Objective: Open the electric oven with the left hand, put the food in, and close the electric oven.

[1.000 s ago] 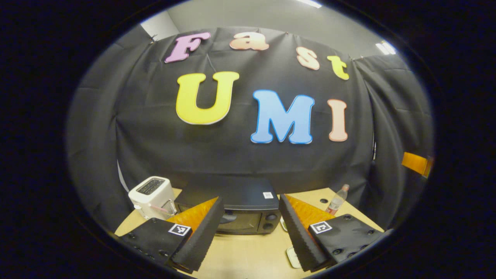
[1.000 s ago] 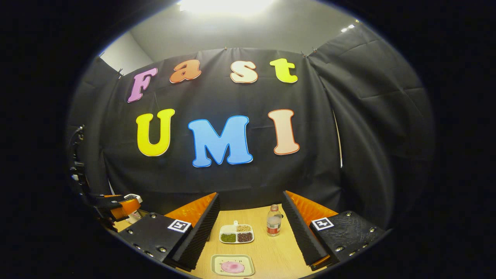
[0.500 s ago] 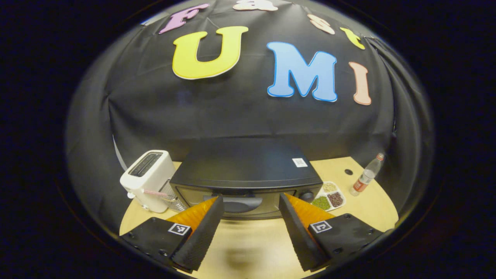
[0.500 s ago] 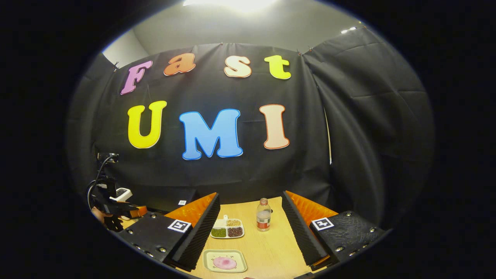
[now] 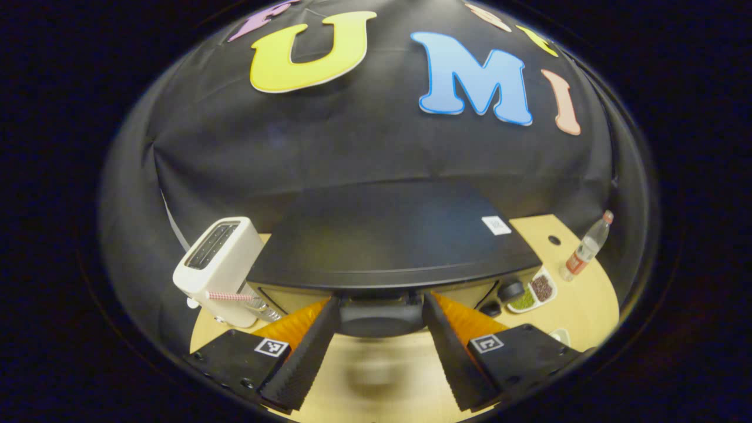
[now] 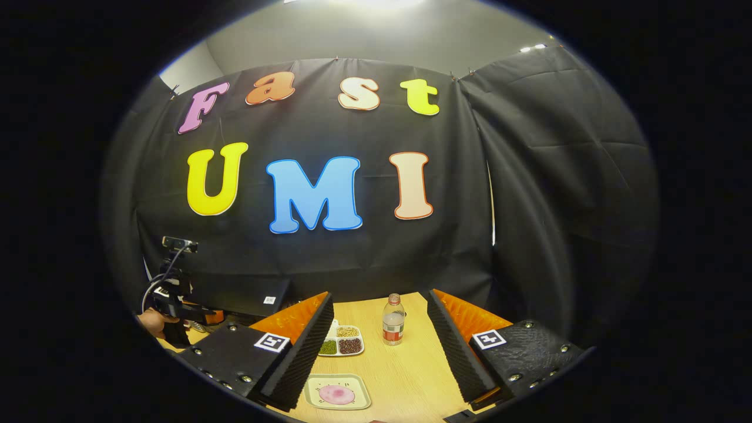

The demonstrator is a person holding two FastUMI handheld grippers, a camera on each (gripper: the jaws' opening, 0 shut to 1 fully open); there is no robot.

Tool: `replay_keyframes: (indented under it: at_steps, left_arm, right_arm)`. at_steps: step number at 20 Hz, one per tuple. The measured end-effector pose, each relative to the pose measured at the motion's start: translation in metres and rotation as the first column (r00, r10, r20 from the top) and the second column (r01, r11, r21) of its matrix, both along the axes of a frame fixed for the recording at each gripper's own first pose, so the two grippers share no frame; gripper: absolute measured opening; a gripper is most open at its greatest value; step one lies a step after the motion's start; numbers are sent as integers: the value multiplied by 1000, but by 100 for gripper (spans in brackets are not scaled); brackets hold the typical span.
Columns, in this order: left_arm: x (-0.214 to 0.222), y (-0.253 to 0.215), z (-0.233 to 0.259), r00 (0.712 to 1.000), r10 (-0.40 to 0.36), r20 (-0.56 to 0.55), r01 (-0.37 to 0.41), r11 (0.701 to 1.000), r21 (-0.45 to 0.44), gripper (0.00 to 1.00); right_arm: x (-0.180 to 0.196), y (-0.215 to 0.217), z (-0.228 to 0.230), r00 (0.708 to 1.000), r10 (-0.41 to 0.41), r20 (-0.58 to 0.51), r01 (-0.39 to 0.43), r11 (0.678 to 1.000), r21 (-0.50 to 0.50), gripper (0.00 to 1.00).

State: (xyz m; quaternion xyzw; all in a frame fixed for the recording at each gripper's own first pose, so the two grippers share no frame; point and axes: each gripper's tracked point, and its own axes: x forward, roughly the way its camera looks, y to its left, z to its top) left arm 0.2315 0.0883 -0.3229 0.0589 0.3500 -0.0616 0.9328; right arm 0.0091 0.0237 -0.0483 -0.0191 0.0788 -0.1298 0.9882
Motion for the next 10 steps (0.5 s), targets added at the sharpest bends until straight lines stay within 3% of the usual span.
replay_keyframes:
  at_steps: [3,10]
  left_arm:
    - [-7,1,-3,1000,30,-8,-30,999,-15,96]
    - [-47,8,-10,995,92,-32,-95,990,-103,100]
  right_arm:
    - [4,10,-3,1000,16,-6,-16,1000,-8,98]
    - [9,31,-7,996,91,-15,-91,996,-16,100]
